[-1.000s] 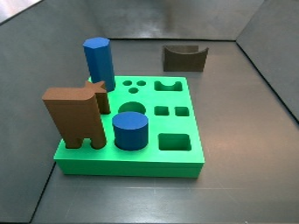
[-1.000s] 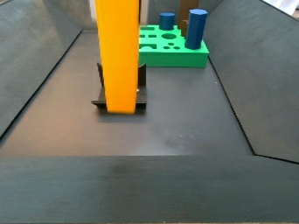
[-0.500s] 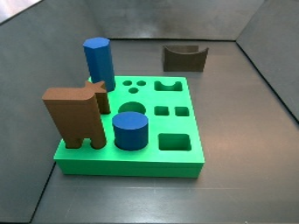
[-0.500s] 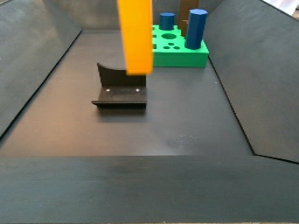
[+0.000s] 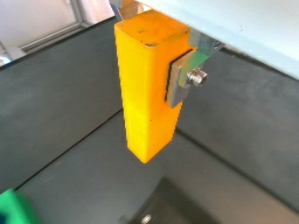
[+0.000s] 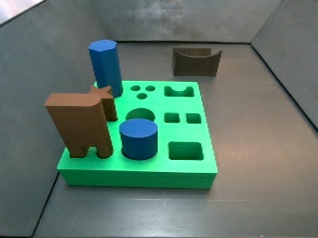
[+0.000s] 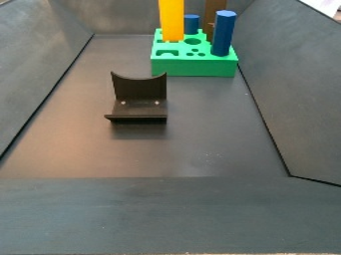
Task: Pick up the rectangle object. Move up. Move to above the board. Insert the rectangle object.
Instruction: Move to above the board.
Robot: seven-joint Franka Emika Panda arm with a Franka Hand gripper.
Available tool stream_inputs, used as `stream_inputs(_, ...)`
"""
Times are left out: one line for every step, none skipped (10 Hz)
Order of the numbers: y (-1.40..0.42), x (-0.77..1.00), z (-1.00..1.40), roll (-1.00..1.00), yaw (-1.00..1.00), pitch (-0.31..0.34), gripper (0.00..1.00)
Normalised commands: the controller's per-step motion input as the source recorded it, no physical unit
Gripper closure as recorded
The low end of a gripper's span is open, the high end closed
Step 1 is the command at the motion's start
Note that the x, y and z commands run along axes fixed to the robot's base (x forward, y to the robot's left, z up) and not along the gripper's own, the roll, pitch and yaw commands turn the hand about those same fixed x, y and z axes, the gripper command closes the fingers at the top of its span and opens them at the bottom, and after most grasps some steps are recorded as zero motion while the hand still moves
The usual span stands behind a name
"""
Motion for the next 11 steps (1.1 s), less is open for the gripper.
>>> stream_inputs(-1.00,-0.19,0.09,0.05,0.00,-0.005,1.00)
stream_inputs(-1.00,-0.19,0.09,0.05,0.01,-0.006,1.00)
stream_inputs(-1.00,-0.19,0.09,0.05,0.01,-0.005,1.00)
stream_inputs(-1.00,-0.19,0.09,0.05,0.01,-0.004,1.00)
stream_inputs(-1.00,-0.20,0.09,0.05,0.01,-0.001,1.00)
stream_inputs(-1.00,-0.20,0.09,0.05,0.01,0.003,1.00)
stream_inputs(-1.00,-0.20,0.10,0.04,0.01,0.005,1.00)
stream_inputs(-1.00,-0.20,0.10,0.03,0.01,0.005,1.00)
stream_inputs(-1.00,-0.21,0.10,0.01,0.01,0.001,1.00)
stream_inputs(-1.00,-0.21,0.10,0.01,0.01,0.004,1.00)
stream_inputs(-1.00,-0.21,0.11,0.00,0.01,0.011,1.00)
